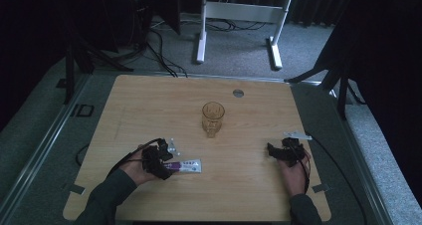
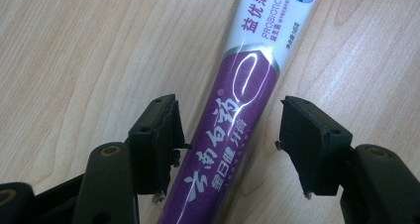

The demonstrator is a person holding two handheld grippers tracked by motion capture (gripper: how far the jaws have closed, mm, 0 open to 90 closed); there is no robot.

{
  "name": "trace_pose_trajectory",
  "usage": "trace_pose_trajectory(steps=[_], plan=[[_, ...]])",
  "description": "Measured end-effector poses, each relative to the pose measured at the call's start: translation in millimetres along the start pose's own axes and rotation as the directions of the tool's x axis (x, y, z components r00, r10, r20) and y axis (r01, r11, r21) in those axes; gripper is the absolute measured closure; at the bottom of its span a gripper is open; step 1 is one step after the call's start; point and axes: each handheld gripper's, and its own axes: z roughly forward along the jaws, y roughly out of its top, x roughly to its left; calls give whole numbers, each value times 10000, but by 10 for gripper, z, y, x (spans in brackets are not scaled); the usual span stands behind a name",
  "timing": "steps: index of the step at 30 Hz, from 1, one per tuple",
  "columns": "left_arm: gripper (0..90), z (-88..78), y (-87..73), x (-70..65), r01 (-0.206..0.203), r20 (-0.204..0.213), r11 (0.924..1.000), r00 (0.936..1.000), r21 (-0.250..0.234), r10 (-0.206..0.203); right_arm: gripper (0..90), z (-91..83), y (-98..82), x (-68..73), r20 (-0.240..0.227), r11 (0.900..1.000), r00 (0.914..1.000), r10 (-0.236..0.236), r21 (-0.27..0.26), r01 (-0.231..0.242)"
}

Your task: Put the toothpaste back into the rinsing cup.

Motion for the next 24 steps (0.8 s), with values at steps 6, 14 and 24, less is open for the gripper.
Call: trace_pose_trajectory(steps=[6,14,24], plan=[[426,9,3,0,-36,69,9999,10000,101,36,195,0,0,0,0,10000,10000,0,-1,0],[451,35,12,-9,-149,51,9993,9999,344,148,195,0,0,0,-1,10000,10000,3,0,-3],[490,71,26,-21,-104,-56,9981,9999,614,108,195,0,0,0,-1,10000,10000,1,0,-1]])
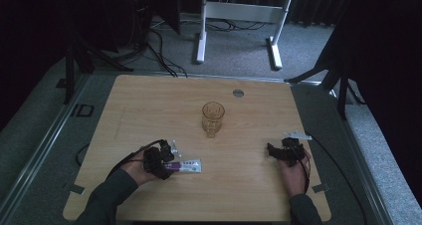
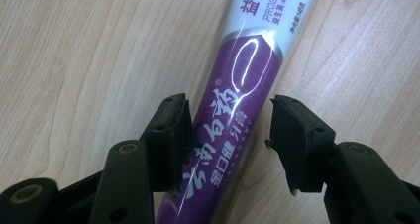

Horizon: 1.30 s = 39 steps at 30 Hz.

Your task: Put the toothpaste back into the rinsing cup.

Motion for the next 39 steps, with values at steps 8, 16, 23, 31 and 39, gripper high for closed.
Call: trace_pose_trajectory(steps=[8,16,23,31,39], plan=[[507,32,21,3,-33,-65,9998,10000,196,34,195,0,0,0,2,10000,10000,0,-1,0],[548,42,41,1,-43,-47,9996,10000,280,44,195,0,0,0,2,10000,10000,3,-5,-3],[559,98,71,5,-27,56,9987,10000,512,24,195,0,0,0,2,10000,10000,3,-4,-3],[564,124,97,13,-24,130,9973,9999,733,14,195,0,0,0,2,10000,10000,3,-5,-3],[566,148,99,44,92,332,9968,9994,793,-119,195,0,0,0,2,10000,10000,2,-4,-2]])
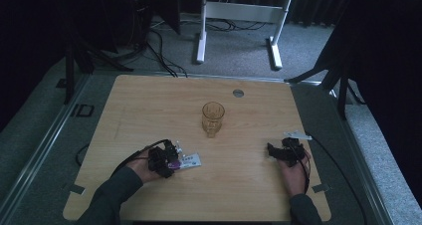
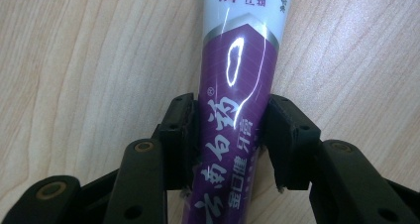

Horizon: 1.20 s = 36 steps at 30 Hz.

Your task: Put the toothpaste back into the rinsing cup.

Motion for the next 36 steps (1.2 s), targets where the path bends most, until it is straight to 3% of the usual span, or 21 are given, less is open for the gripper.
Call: trace_pose_trajectory(steps=[6,16,36], plan=[[565,10,2,56,220,413,9998,9989,-7,-219,195,0,0,0,0,10000,10000,1,-1,-1],[612,10,-6,79,364,691,9993,9970,-33,-361,195,0,0,0,0,10000,10000,-4,-1,4],[718,-71,-45,35,280,402,9994,9988,-220,-271,195,0,0,0,1,10000,10000,-4,-2,4]])
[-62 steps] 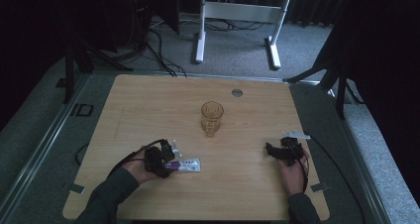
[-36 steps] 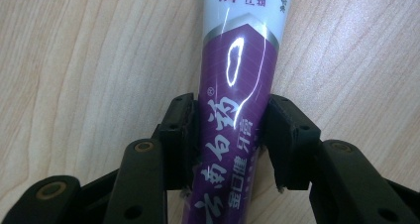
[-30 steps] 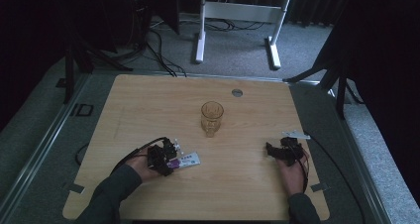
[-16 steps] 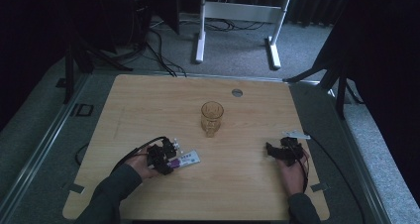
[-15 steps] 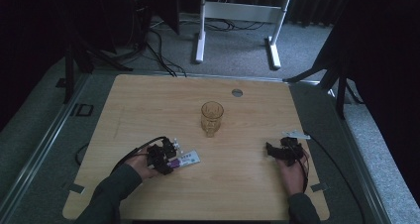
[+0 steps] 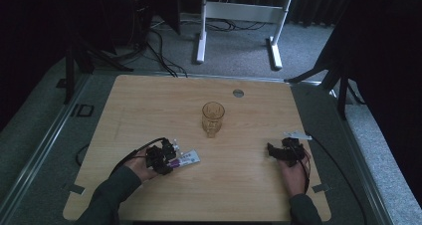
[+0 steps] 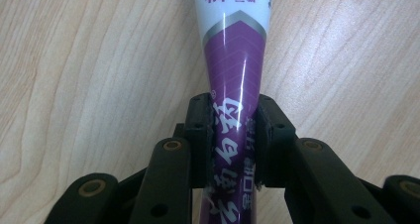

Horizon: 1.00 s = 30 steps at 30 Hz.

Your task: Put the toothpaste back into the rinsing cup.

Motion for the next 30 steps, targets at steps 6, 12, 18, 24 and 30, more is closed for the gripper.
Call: trace_pose_trajectory(steps=[6,12,18,24,30], plan=[[724,-78,6,25,250,-25,9990,9997,-364,-251,195,0,0,0,-1,10000,10000,5,3,-5],[727,-138,4,47,494,-187,9966,9985,-667,-507,195,0,0,0,-2,10000,10000,6,2,-6],[728,-192,-12,77,834,-403,9890,9952,-1223,-889,195,0,0,0,-1,10000,10000,5,1,-5],[732,-243,-14,95,1158,-456,9774,9910,-1766,-1257,195,0,0,1,0,10000,10000,9,3,-9],[734,-278,-3,105,1352,-459,9677,9879,-2127,-1481,195,0,0,1,-1,10000,10000,8,2,-8]])
